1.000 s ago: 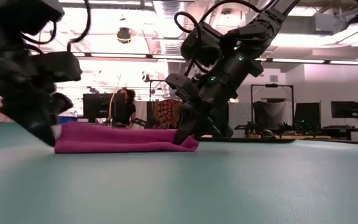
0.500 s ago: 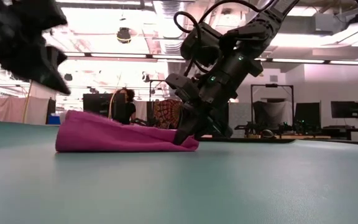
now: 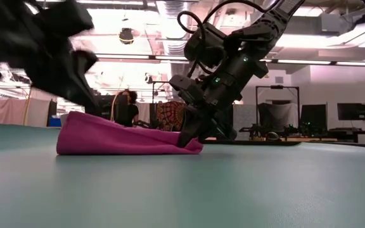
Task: Roll towel
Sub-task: Roll the pink towel
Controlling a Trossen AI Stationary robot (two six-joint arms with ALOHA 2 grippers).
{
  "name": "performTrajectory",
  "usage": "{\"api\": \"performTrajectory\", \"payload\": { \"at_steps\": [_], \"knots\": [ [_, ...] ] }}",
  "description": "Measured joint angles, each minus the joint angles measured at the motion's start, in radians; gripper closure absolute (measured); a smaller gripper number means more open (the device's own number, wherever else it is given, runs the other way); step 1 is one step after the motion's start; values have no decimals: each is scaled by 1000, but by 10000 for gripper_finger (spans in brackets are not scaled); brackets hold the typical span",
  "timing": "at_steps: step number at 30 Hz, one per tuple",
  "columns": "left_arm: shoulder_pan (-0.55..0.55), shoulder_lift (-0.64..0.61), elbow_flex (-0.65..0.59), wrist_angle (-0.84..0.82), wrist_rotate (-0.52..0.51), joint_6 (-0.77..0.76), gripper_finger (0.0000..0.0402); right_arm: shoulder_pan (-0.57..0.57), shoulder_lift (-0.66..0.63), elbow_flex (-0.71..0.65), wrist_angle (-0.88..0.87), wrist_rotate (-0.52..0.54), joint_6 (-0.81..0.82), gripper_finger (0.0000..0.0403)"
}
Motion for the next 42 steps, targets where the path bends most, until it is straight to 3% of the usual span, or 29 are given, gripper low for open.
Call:
{"api": "performTrajectory", "payload": {
  "at_steps": [8, 15, 23, 42],
  "knots": [
    [42, 52, -15, -88, -122, -103, 402, 2, 0, 0, 0, 0, -7, 387],
    [39, 51, -136, 35, -116, -223, 401, 2, 0, 0, 2, 0, -28, 387],
    [44, 51, -206, 81, -134, -254, 401, 4, 0, -2, 23, 1, -40, 370],
    [53, 49, -223, 63, -87, -252, 401, 4, -111, 2, 35, 22, -261, 316]
  ]
}}
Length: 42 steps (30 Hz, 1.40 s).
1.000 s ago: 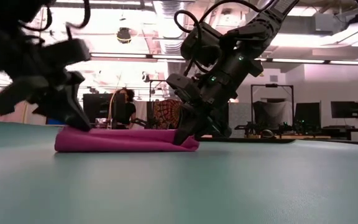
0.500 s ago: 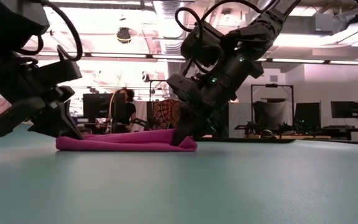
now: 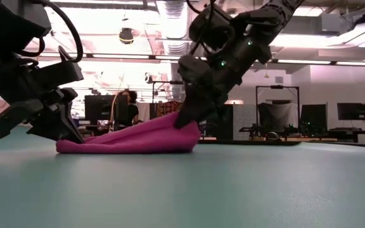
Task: Roll towel
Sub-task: Roll the pink towel
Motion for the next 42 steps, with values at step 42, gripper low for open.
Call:
{"api": "performTrajectory", "payload": {
  "at_steps": [42],
  "knots": [
    [0, 0, 13, 3, 78, -41, 401, 68, -23, -40, 237, 55, -376, 388]
  ]
}}
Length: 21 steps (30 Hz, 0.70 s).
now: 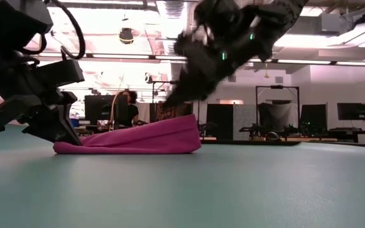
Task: Roll towel
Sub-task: Roll the pink towel
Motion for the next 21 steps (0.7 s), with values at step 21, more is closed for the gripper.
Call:
{"api": "performTrajectory", "payload": {
  "at_steps": [21],
  "knots": [
    [0, -92, 103, -120, -6, 87, 401, -15, 37, 2, -12, -1, -48, 389]
  ]
}}
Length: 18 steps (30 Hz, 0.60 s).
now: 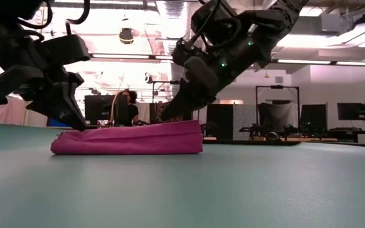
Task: Roll towel
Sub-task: Roll the pink towel
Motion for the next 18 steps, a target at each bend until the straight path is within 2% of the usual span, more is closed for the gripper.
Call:
{"api": "performTrajectory", "payload": {
  "at_steps": [5, 12, 18],
  "knots": [
    [0, -44, 0, -23, -9, 0, 401, -5, 0, 0, 2, -10, -23, 389],
    [0, -89, 0, -36, -10, 0, 401, 63, -13, 1, 38, 1, -73, 389],
    [0, -92, 0, -35, -15, 5, 401, 72, 43, -3, 16, 24, -75, 389]
  ]
}}
